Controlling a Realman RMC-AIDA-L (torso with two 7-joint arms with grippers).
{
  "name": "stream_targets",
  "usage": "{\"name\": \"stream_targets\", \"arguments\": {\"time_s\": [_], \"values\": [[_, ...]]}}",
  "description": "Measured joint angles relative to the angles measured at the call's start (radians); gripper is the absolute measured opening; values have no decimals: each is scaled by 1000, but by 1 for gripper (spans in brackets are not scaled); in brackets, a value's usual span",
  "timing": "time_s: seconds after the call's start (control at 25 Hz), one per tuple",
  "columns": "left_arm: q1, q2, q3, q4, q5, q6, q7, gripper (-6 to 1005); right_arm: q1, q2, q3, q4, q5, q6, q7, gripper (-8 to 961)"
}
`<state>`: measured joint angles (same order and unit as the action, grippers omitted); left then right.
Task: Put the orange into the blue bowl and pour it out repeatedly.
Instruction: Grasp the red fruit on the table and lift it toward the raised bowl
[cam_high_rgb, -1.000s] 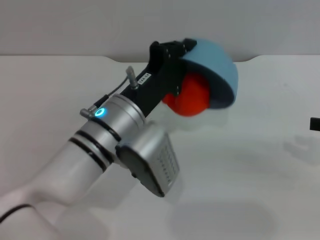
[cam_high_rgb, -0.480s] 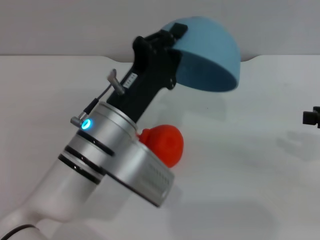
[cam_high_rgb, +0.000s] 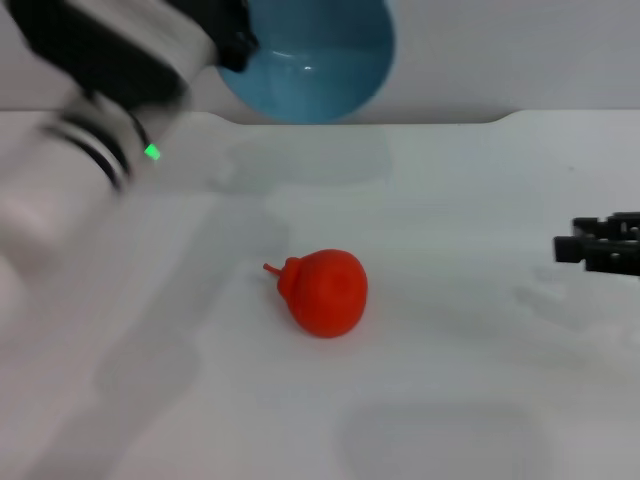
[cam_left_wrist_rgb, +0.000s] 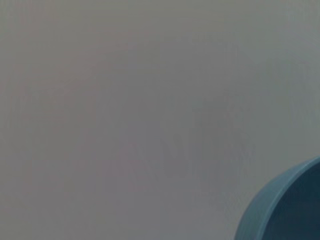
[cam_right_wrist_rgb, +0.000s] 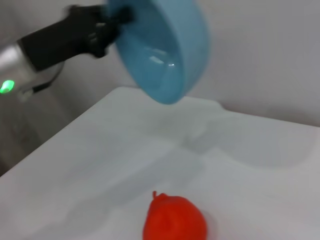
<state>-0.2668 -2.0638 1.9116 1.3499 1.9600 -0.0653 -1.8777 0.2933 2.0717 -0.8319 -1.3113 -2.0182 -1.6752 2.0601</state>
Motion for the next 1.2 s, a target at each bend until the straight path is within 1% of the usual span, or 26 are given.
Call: {"name": "stream_targets", "arguments": {"time_s": [0.04,0.08,0.12,0.16,0.28,0.32,0.36,0.4,0.44,0.52,0.6,0.68,0.76,0.8,0.88,0.92,0.96,1.0,1.12,1.2], "values": [[-19,1,-99,5,-37,165,-37,-1,0,0,0,0,0,0,0,484],[-43,2,-172,-7,-51,283,-79,-1,8,0,-10,5,-2,2,-6,484],[-80,5,-270,-34,-59,441,-141,-1,17,-1,-21,11,-3,3,-12,485],[-124,7,-372,-77,-60,626,-207,-1,28,-1,-31,20,-4,5,-20,486],[-216,15,-620,-196,-44,976,-322,-1,61,-1,-66,51,-5,22,-58,489],[-240,16,-765,-227,-10,1142,-391,-1,86,-1,-105,76,-5,52,-87,490],[-239,17,-812,-220,17,1200,-425,-2,96,-1,-129,89,-5,73,-102,491],[-239,17,-812,-220,17,1200,-425,-2,96,-1,-129,89,-5,73,-102,491],[-231,19,-848,-202,49,1247,-460,-2,109,-1,-157,104,-5,97,-118,492],[-205,30,-878,-144,115,1330,-536,-2,135,-1,-219,132,-6,151,-153,494],[-175,38,-884,-83,169,1397,-600,-2,166,-2,-282,158,-16,200,-170,496],[-138,41,-885,-7,228,1458,-667,-2,209,-3,-344,193,-34,244,-172,498],[-111,36,-886,63,282,1506,-716,-2,260,-4,-383,236,-56,269,-173,499],[-103,30,-886,90,315,1538,-734,-2,294,-4,-402,266,-70,288,-173,500],[-99,20,-889,126,375,1599,-762,-1,345,-3,-434,321,-86,326,-173,502],[-99,16,-892,138,403,1630,-777,-1,385,-1,-471,366,-93,376,-173,528],[-100,15,-894,145,425,1653,-788,-1,398,0,-496,384,-93,411,-173,554],[-101,14,-894,148,441,1673,-796,-1,398,0,-496,384,-93,411,-173,579],[-102,13,-895,153,467,1723,-808,-1,411,3,-591,400,-90,515,-173,657],[-98,12,-895,159,470,1741,-808,-2,409,4,-648,401,-77,576,-170,652]]}}
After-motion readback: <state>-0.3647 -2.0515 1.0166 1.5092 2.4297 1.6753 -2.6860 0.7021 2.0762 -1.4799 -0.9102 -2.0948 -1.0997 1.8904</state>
